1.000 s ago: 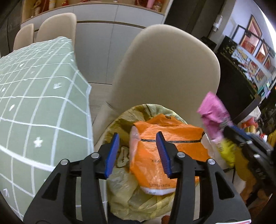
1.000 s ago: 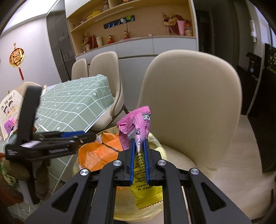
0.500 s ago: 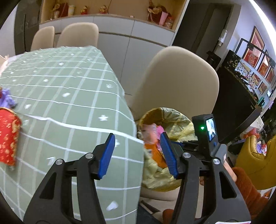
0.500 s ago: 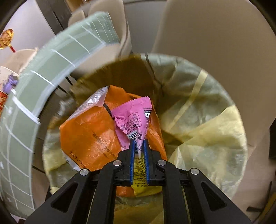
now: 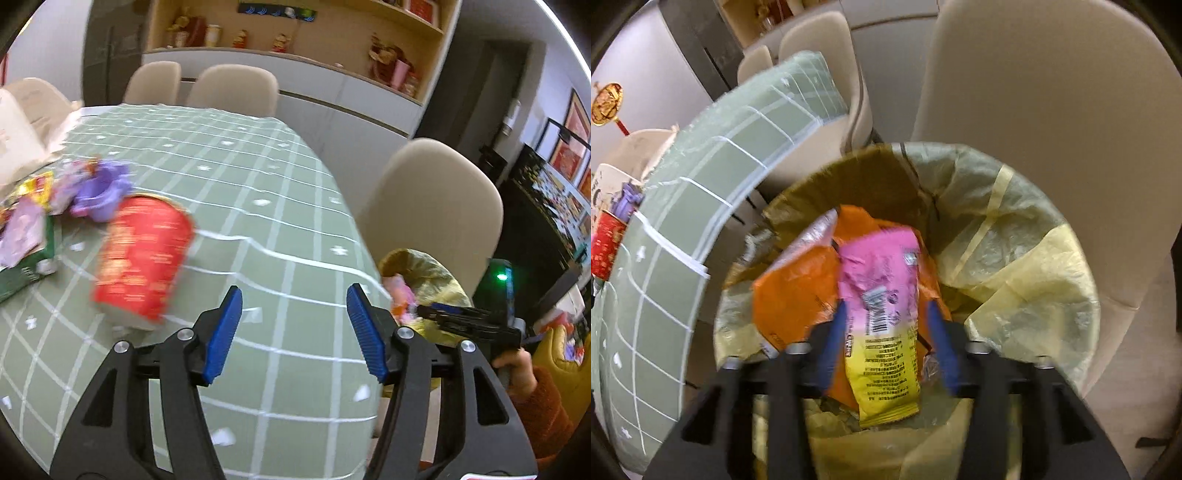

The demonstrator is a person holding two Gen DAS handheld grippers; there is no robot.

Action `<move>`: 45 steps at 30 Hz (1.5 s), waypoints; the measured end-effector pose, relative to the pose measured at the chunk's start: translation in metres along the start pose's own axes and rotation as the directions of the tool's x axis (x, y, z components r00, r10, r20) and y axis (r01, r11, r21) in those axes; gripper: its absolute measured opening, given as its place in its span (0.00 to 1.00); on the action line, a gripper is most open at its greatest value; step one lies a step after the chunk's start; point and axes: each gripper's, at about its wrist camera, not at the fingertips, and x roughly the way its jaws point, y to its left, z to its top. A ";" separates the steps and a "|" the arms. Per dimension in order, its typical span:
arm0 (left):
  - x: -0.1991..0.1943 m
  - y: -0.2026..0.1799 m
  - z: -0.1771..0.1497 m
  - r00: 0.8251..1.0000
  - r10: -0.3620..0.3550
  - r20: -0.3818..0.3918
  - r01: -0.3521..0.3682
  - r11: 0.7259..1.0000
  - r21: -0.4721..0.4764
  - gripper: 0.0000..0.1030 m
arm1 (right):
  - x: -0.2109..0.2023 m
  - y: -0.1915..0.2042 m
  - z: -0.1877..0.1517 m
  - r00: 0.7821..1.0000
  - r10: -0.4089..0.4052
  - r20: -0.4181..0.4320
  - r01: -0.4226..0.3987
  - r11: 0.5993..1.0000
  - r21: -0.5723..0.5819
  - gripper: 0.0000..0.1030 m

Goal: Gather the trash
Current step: 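Open the left gripper over the bin while the right gripper releases the wrapper, then move the left gripper to the purple blister pack and grasp it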

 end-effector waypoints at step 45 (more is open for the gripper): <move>-0.033 0.285 0.038 0.995 0.100 -0.014 -0.101 0.983 -0.156 0.58 | -0.050 0.295 -0.016 0.967 0.217 0.131 -0.145 0.897 -0.417 0.47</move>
